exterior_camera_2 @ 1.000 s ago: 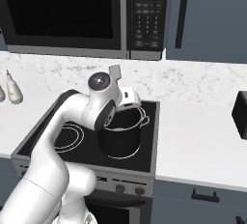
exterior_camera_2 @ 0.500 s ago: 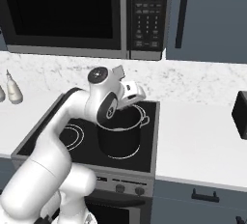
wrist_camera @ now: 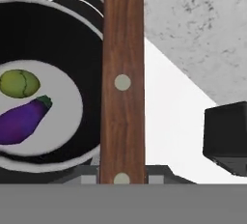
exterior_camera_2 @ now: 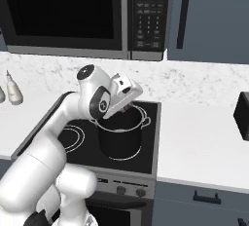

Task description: Put the lime and eggplant in the pot. Retrieve the spatula and lightly stir the vegetables in the pot.

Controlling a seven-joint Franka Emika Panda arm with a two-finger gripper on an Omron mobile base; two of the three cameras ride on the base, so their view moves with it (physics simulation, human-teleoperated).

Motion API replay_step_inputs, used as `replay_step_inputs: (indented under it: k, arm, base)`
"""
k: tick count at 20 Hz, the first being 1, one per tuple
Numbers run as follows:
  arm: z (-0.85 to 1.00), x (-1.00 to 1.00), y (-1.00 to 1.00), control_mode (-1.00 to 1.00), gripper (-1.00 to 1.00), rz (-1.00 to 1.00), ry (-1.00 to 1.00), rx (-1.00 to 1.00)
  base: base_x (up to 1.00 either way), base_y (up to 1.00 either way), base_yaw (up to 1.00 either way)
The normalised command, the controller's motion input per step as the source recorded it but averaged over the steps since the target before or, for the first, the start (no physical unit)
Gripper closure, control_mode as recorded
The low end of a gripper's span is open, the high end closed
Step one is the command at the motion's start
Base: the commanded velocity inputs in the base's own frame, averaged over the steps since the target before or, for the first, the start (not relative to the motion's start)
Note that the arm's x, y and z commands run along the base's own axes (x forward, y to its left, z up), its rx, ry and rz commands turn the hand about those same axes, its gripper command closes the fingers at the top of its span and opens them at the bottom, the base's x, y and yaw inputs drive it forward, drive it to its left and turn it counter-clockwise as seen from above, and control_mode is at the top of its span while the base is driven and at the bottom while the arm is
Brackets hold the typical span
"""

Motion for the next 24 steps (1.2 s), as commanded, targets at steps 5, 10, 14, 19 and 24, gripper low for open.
replay_step_inputs:
  k: [5, 10, 14, 19, 24]
  arm:
    - [0.00, 0.00, 0.00, -1.00, 1.00, 0.17, 0.17, -0.21]
    - [0.00, 0.02, -0.14, -1.00, 1.00, 0.19, 0.09, -0.21]
    - [-0.08, 0.00, -0.15, -1.00, 1.00, 0.11, 0.01, -0.17]
    - [-0.02, 0.00, -0.13, -1.00, 1.00, 0.05, 0.00, -0.15]
    - [0.00, 0.08, -0.20, -1.00, 1.00, 0.01, 0.01, -0.13]
  base:
    - [0.00, 0.00, 0.00]
    - [0.00, 0.00, 0.00]
    - [0.00, 0.00, 0.00]
    - [0.00, 0.00, 0.00]
    - [0.00, 0.00, 0.00]
